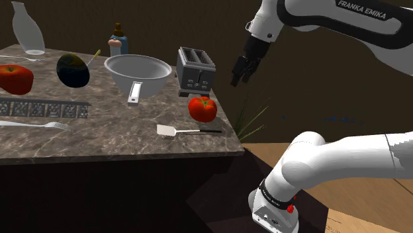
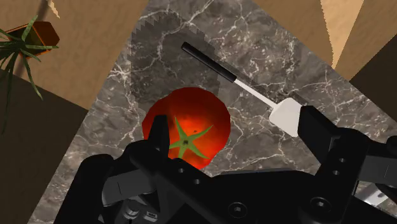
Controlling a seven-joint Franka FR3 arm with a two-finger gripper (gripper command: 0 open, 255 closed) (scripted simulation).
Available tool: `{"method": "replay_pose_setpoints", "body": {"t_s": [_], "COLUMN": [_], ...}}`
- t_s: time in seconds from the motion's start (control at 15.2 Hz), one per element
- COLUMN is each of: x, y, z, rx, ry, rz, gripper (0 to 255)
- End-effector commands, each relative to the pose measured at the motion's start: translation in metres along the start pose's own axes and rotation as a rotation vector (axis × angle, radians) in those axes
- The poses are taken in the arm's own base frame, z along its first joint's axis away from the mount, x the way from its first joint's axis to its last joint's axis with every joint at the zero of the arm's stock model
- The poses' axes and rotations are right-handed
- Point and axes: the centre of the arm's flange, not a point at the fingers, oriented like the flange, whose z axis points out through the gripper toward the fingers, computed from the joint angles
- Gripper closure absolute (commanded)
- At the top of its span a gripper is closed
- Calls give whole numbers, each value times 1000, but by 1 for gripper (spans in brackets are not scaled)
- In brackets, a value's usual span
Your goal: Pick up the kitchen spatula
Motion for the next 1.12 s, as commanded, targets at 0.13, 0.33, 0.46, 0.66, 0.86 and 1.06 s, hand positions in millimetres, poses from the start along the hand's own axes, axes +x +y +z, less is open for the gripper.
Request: {"method": "replay_pose_setpoints", "body": {"t_s": [0.13,0.33,0.46,0.66,0.86,1.06], "x": [16,38,51,68,82,92], "y": [-6,-17,-26,-41,-58,-76], "z": [22,57,80,115,151,187], "rx": [-6,-15,-21,-30,-39,-48], "ry": [-17,-42,-59,-85,-110,-136], "rz": [-96,-240,-336,-481,-625,-769], "gripper": [0,0,0,0,0,0]}}
